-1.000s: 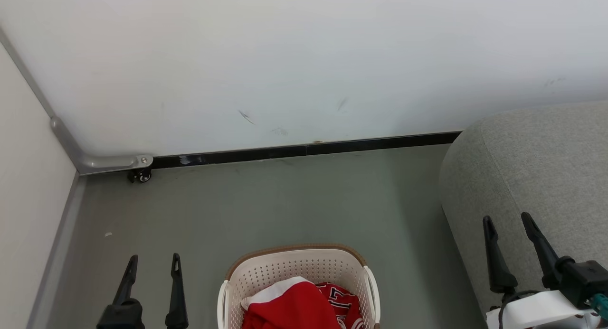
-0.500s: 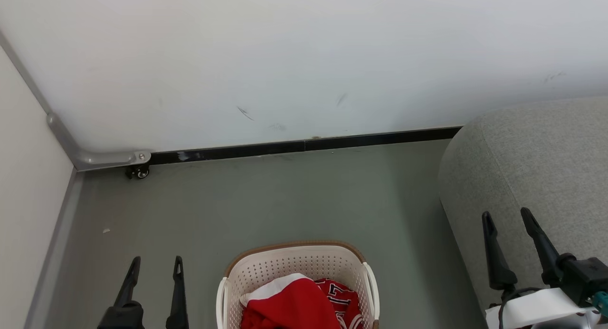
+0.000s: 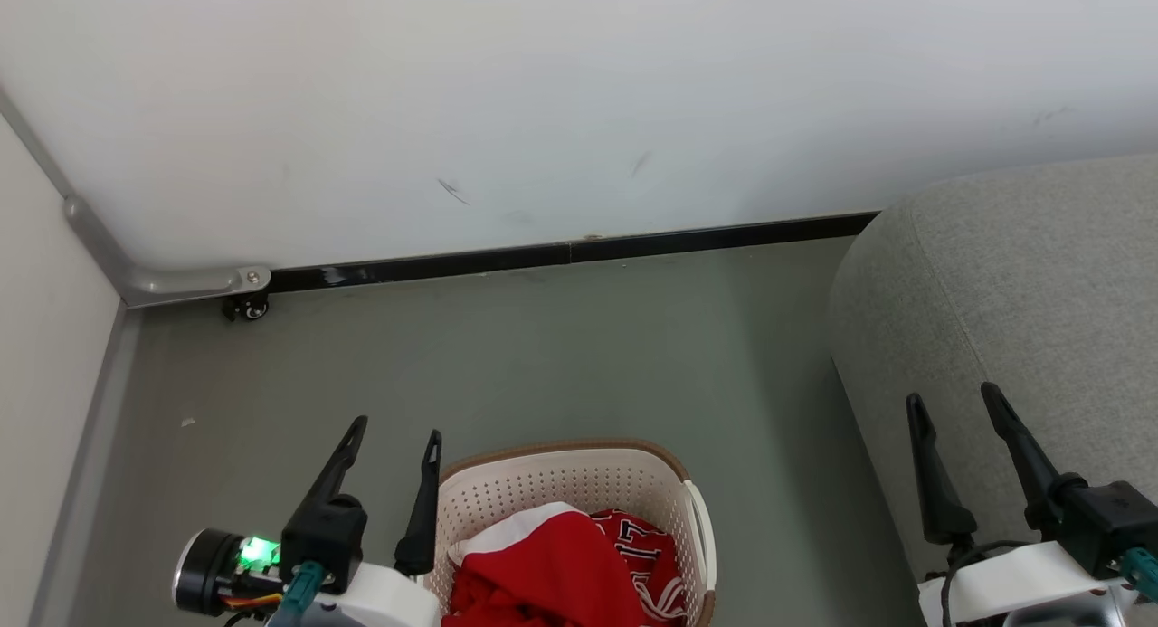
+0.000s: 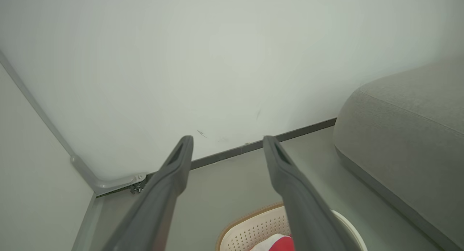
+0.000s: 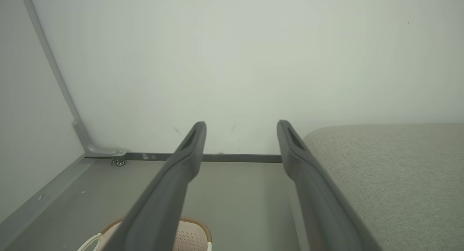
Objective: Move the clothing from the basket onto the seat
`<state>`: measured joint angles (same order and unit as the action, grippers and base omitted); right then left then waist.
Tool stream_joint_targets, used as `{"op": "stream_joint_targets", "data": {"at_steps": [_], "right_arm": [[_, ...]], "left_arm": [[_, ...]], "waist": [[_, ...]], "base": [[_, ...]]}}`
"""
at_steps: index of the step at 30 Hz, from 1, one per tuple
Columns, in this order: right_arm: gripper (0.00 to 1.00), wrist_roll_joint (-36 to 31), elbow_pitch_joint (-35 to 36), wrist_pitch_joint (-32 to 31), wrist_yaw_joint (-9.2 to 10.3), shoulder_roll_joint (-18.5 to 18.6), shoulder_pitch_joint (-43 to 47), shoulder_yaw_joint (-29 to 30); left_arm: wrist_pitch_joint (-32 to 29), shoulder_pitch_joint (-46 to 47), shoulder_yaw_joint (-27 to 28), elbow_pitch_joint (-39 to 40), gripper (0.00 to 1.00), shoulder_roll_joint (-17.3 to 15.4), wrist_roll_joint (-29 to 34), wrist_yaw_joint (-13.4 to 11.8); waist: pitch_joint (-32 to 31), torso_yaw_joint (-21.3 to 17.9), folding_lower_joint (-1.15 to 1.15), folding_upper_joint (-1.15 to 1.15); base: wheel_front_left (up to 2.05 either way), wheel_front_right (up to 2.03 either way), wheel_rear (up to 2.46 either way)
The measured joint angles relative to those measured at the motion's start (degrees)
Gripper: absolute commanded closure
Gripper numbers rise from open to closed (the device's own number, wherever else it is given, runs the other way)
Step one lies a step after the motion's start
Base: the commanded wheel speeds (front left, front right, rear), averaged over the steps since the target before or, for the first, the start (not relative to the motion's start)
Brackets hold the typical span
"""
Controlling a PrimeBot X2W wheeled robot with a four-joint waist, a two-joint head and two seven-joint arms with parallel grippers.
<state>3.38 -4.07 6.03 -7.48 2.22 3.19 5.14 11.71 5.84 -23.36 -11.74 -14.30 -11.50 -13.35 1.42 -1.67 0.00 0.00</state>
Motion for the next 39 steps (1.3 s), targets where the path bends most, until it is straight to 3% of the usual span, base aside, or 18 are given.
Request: {"op": "stream_joint_targets", "data": {"at_steps": [17, 39], "right_arm": [[0.00, -0.29, 2.92, -0.04, 0.00, -0.01, -1.24, 1.86], [0.00, 1.23, 5.42, 0.63, 0.00, 0.01, -8.25, 1.23]], "left_arm": [[-2.15, 7.47, -4.52, -9.67, 0.00, 3.38, 1.76, 3.80], [-1.51, 14.15, -6.03, -19.30, 0.00, 4.05, 4.71, 4.36]], "waist": [[5.37, -2.40, 0.00, 0.00], [16.86, -6.62, 0.00, 0.00]], "base": [[0.00, 0.00, 0.00], [0.00, 0.00, 0.00]]}}
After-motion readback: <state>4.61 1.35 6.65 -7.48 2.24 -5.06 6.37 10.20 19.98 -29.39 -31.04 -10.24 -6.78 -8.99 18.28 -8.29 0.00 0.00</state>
